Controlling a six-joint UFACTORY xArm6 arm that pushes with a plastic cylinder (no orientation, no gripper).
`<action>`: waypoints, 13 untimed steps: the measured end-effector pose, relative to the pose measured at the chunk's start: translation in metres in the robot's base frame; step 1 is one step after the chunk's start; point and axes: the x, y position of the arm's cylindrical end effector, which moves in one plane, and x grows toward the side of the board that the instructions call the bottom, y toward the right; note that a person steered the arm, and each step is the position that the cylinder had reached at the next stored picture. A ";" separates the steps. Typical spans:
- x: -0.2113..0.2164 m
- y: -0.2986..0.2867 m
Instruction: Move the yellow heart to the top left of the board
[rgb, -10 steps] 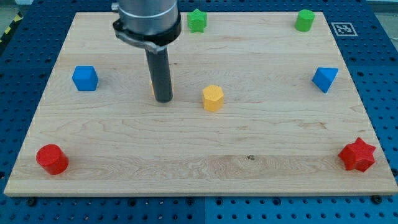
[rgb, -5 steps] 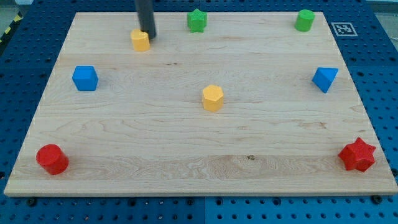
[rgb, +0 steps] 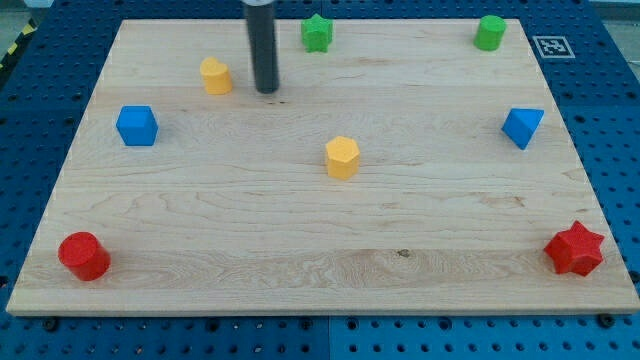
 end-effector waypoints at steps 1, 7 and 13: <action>-0.008 -0.052; -0.032 -0.122; -0.013 -0.148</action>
